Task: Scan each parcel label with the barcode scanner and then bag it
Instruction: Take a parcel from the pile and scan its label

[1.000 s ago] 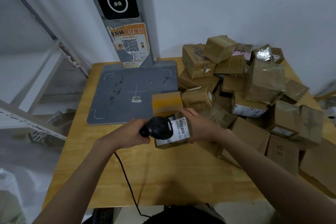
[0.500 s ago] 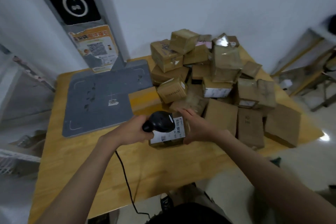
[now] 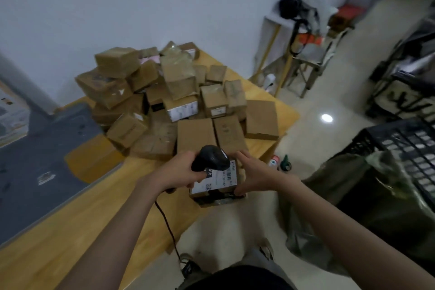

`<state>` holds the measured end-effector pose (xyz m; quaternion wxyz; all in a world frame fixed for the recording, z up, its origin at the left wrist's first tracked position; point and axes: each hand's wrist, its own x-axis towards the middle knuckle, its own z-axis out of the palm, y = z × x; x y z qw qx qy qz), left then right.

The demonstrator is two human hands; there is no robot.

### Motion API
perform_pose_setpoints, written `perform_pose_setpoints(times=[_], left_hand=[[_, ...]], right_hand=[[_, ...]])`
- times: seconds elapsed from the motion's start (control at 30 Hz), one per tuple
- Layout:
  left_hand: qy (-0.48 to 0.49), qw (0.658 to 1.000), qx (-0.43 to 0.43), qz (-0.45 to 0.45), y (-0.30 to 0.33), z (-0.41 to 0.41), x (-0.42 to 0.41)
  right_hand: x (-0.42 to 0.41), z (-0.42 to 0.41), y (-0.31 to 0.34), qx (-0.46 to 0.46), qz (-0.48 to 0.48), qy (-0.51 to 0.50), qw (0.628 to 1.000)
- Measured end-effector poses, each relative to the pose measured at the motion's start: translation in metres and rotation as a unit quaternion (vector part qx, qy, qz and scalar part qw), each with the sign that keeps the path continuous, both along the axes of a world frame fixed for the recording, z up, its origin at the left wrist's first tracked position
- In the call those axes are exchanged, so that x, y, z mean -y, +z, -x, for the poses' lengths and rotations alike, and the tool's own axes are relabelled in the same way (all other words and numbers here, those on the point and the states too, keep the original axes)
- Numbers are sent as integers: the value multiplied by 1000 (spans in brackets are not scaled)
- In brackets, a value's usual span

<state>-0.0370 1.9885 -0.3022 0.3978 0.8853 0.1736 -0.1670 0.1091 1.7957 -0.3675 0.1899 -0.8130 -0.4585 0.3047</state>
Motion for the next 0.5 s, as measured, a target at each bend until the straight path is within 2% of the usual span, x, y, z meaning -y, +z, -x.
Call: perform_pose_setpoints(times=[0.3, 0.5], left_hand=[[-57, 998, -35, -4, -18, -91, 144], [-87, 995, -55, 1, -40, -142, 233]], right_hand=[[159, -66, -18, -5, 29, -93, 995], [263, -95, -42, -13, 72, -196, 978]])
